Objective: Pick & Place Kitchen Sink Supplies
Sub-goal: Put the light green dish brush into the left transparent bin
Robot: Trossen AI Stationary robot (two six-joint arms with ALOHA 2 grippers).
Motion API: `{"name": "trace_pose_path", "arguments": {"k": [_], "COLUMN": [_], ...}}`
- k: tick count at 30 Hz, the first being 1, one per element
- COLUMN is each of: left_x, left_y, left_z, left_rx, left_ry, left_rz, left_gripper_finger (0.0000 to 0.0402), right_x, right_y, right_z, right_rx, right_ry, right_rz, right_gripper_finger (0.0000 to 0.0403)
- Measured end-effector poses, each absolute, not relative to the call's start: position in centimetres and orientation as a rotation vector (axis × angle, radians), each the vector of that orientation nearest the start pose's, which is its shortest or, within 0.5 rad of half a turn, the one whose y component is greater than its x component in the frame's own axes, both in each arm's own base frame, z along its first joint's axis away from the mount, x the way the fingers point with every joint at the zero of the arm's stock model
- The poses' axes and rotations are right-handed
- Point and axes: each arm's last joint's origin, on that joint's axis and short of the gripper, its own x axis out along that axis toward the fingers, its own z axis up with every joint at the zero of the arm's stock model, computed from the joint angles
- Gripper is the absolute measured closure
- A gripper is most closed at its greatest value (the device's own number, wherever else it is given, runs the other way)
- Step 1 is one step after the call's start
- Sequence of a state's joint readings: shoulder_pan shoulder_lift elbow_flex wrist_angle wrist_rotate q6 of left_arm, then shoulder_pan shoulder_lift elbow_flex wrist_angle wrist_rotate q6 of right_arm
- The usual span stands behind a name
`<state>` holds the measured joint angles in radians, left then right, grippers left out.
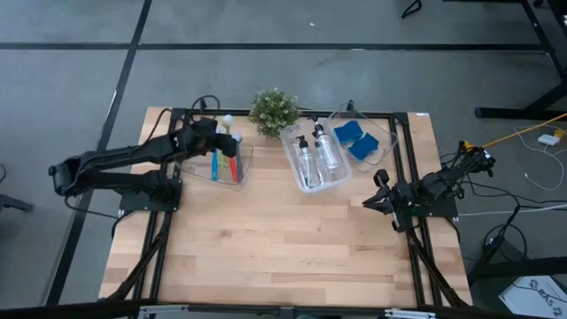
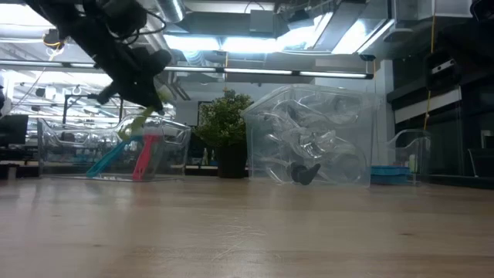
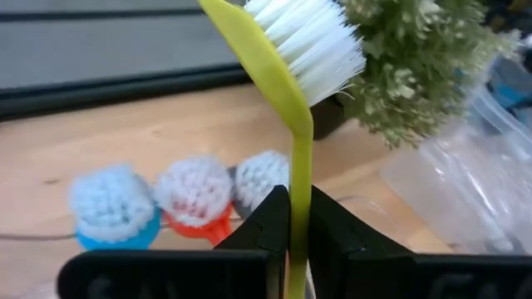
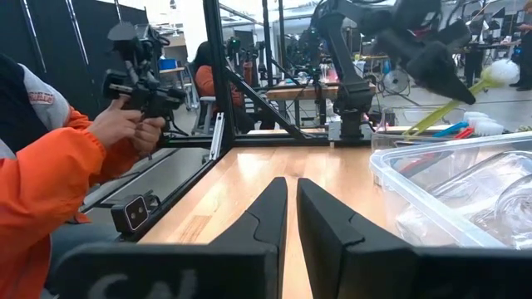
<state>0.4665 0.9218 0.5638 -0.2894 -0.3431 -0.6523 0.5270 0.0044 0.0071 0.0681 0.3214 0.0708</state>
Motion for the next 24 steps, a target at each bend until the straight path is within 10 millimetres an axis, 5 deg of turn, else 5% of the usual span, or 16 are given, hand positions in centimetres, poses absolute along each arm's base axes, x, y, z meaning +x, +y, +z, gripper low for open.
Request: {"name": "trace_pose_path", "arguments": {"k": [13, 24], "left_x": [14.7, 14.8], "left_y": [10.6, 10.0], "left_z": [19.9, 19.6], "left_rx": [-0.795, -0.820], "left_ry": [0.393, 0.399], "left_rz": [0.905, 1.001], "left_gripper_finger": [0.0377, 0.0313], "right_x": [8.7, 8.7], "right_y": [4.0, 4.0], "right_z": [17.2, 17.2], "right_rx": [0.100, 0.100], "right_ry": [-0.057, -0.057], "right_rz": [0.207, 0.207], "right_gripper_finger": [0.0370, 0.0370]}}
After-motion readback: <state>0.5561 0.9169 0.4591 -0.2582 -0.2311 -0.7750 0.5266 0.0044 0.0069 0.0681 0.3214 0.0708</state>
